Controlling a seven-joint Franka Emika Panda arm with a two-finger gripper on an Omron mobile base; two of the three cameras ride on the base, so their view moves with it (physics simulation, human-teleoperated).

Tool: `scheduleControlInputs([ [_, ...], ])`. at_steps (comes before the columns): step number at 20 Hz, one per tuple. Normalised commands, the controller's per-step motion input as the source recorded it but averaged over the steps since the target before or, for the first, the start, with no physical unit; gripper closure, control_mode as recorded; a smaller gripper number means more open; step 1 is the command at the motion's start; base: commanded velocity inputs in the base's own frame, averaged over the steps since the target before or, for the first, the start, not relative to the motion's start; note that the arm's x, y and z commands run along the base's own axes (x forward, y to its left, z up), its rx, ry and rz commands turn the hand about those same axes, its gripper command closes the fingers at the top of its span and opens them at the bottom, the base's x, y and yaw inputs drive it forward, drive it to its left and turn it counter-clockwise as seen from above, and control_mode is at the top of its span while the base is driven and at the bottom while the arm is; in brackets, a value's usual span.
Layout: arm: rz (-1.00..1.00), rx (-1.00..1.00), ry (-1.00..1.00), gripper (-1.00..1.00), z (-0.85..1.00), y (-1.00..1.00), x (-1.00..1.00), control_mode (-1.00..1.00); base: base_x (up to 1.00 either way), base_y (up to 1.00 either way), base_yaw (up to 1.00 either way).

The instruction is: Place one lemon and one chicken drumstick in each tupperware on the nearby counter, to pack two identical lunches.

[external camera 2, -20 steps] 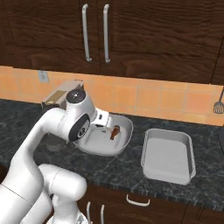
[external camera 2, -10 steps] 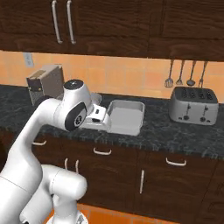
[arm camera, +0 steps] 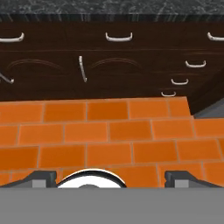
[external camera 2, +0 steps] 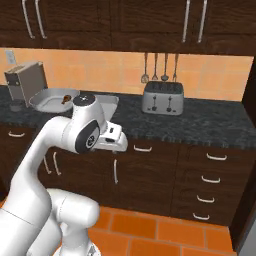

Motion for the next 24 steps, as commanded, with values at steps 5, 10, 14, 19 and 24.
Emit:
scheduleControlInputs([
  [5, 0.00, 0.00, 0.00, -1.00, 0.00, 0.00, 0.00, 1.00, -0.39, -1.00, 0.00],
  [10, 0.00, 0.00, 0.00, -1.00, 0.00, 0.00, 0.00, 1.00, -0.54, -1.00, -0.01],
  [14, 0.00, 0.00, 0.00, -1.00, 0.00, 0.00, 0.00, 1.00, -0.38, -1.00, -0.04],
  [19, 0.00, 0.00, 0.00, -1.00, 0.00, 0.00, 0.00, 1.00, 0.55, -0.95, 0.01],
  [24, 0.00, 0.00, 0.00, -1.00, 0.00, 0.00, 0.00, 1.00, -0.27, -1.00, -0.40],
])
